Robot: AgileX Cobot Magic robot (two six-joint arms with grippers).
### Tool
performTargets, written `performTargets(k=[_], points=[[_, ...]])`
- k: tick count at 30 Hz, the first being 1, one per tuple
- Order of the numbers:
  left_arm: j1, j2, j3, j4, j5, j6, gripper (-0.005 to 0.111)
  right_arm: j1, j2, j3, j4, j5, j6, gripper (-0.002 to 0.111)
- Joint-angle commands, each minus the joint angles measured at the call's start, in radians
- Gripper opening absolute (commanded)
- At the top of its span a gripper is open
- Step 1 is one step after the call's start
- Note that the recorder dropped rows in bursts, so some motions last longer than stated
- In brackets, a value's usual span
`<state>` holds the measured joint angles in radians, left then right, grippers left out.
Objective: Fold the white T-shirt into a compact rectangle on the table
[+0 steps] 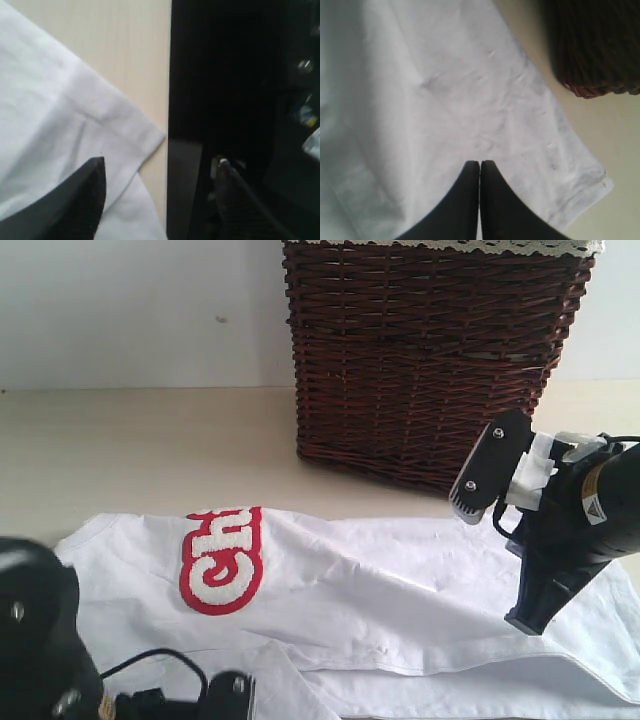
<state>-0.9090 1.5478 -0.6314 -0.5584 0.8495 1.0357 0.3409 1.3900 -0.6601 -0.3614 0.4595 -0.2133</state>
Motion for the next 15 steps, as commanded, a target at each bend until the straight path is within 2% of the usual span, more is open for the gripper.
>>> performTargets(k=[1,3,10,15], points=[[-0.100,-0.001,0.064,0.266,-0.069,-0.196,0.062,-0.005,0.001,0.003,-0.006,-0.022,0.028,0.002],[-0.105,-0.001,0.093,0.318,-0.133,-0.242,0.062,-0.005,0.001,0.003,-0.006,-0.022,0.036,0.002],[-0.105,-0.001,0.163,0.342,-0.346,-0.255,0.062,-0.005,0.001,0.003,0.021,-0.020,0.061,0.002],[-0.105,0.045,0.178,0.330,-0.359,-0.255,0.059,-0.005,0.001,0.003,0.029,-0.022,0.069,0.002]])
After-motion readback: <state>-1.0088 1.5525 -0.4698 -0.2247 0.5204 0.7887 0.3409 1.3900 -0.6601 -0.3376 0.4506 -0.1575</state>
